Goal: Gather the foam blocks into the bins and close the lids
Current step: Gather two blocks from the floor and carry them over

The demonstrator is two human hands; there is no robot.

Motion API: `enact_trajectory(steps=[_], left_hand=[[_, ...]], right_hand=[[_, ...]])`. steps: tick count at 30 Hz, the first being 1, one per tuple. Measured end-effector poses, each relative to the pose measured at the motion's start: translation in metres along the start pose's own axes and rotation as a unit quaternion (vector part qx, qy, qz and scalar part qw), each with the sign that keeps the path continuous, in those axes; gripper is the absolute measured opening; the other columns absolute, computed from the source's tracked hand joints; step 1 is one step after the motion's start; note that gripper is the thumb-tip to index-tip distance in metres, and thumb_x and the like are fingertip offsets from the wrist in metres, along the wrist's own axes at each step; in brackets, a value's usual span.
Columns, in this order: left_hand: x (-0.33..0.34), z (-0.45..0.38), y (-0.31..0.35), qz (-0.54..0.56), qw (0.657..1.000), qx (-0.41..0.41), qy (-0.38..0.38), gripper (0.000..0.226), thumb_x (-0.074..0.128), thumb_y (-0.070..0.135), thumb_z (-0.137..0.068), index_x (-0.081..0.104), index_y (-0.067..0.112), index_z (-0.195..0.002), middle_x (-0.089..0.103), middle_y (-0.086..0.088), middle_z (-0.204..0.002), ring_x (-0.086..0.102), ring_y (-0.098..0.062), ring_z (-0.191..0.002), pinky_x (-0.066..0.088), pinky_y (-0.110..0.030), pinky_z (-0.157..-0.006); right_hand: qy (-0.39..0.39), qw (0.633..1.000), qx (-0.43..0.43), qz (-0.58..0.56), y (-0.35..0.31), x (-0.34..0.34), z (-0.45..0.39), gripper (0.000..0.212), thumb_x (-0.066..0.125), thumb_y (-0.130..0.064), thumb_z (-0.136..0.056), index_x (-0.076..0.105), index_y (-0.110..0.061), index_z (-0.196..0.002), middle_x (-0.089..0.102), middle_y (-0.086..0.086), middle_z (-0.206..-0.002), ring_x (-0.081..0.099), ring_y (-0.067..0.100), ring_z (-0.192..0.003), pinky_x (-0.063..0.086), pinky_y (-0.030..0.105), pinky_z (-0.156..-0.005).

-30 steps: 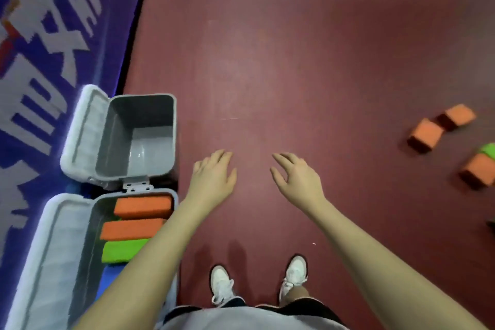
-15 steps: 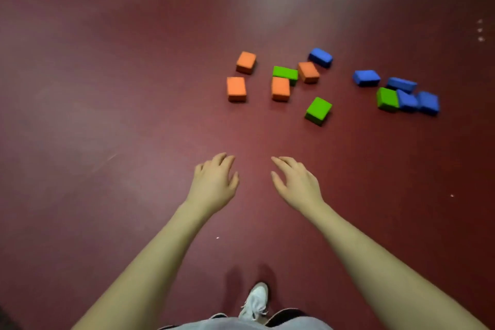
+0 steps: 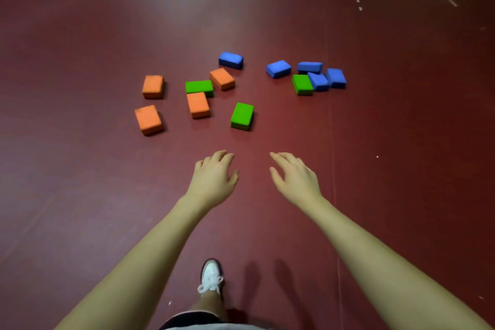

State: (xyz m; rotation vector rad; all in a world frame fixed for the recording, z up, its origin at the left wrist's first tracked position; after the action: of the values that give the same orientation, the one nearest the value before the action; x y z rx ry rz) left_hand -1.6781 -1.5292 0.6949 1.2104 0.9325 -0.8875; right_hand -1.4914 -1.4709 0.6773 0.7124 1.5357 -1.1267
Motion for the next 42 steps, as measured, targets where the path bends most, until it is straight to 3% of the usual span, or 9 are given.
enact_trajectory(steps=[8, 25, 42], left_hand=[[-0.005, -0.163, 0.011, -0.01, 0.999, 0.037, -0.004, 0.048, 0.046, 0.033, -0.097, 0.041, 0.017, -0.142, 0.037, -0.005, -0.149, 0.042, -0.03, -0.128, 0.029, -0.036, -0.103], [-0.032, -0.506, 0.014, -0.014, 1.0, 0.021, -0.017, 0.047, 0.045, 0.033, -0.097, 0.042, 0.016, -0.141, 0.039, -0.007, -0.148, 0.043, -0.031, -0.128, 0.032, -0.038, -0.1], [-0.022, -0.853, 0.143, -0.02, 0.998, 0.055, -0.03, 0.049, 0.046, 0.032, -0.096, 0.041, 0.016, -0.142, 0.037, -0.006, -0.148, 0.044, -0.03, -0.127, 0.032, -0.037, -0.101]], right_hand=[[0.007, 0.999, 0.034, 0.019, 0.058, -0.016, -0.132, 0.045, 0.045, -0.035, -0.099, 0.044, -0.026, -0.143, 0.048, -0.005, -0.14, 0.049, 0.023, -0.121, 0.041, 0.036, -0.094], [-0.01, 0.998, 0.058, 0.007, 0.151, -0.037, -0.456, 0.046, 0.045, -0.036, -0.098, 0.043, -0.028, -0.143, 0.046, -0.007, -0.141, 0.048, 0.022, -0.122, 0.041, 0.035, -0.094], [-0.007, 0.998, 0.062, 0.0, 0.351, -0.09, -0.752, 0.045, 0.047, -0.034, -0.097, 0.047, -0.025, -0.141, 0.05, -0.006, -0.138, 0.05, 0.022, -0.12, 0.041, 0.035, -0.094]])
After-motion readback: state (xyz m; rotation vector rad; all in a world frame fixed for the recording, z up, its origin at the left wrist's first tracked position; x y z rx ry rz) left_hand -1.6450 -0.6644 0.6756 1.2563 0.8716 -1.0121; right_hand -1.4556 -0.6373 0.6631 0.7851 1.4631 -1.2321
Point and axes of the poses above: each hand's wrist, its own z-axis away from the middle knuckle, its own x-axis out of the palm, y = z × x, the point moved 2 cm from there along -z, towards the middle knuckle
